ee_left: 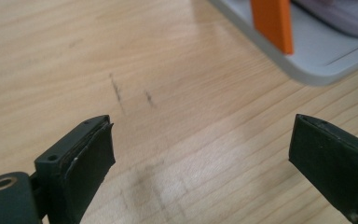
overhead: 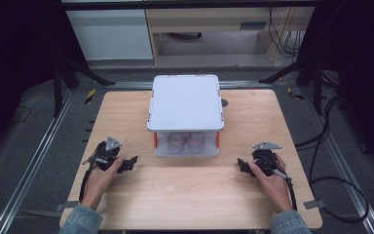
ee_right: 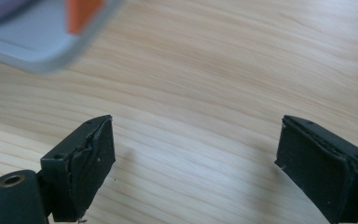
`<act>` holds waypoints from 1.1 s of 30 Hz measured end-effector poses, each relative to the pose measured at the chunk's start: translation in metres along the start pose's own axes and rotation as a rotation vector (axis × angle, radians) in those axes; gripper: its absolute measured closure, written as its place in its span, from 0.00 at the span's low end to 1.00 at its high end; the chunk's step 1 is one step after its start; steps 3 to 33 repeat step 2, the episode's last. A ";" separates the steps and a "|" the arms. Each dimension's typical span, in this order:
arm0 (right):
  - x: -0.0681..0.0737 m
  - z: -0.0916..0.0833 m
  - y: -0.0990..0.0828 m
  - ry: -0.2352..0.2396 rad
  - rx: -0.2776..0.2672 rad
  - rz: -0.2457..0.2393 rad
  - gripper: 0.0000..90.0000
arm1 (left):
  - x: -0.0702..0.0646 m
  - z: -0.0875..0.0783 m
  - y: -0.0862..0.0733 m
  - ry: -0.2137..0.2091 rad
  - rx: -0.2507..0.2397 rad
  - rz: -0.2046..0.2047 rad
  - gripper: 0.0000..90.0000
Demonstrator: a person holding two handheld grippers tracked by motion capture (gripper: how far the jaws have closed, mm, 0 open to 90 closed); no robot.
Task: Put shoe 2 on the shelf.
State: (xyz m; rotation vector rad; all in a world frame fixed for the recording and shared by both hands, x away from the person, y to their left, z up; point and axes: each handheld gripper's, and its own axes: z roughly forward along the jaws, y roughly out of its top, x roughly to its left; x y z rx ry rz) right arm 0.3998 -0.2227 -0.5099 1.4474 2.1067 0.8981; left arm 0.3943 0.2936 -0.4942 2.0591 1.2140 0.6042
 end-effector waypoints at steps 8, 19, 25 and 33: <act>-0.006 0.000 -0.002 -0.022 0.013 0.006 0.13 | 0.001 0.004 -0.006 0.012 -0.003 -0.004 0.06; -0.006 0.000 -0.002 -0.022 0.013 0.006 0.13 | 0.001 0.004 -0.006 0.012 -0.003 -0.004 0.06; -0.006 0.000 -0.002 -0.022 0.013 0.006 0.13 | 0.001 0.004 -0.006 0.012 -0.003 -0.004 0.06; -0.006 0.000 -0.002 -0.022 0.013 0.006 0.13 | 0.001 0.004 -0.006 0.012 -0.003 -0.004 0.06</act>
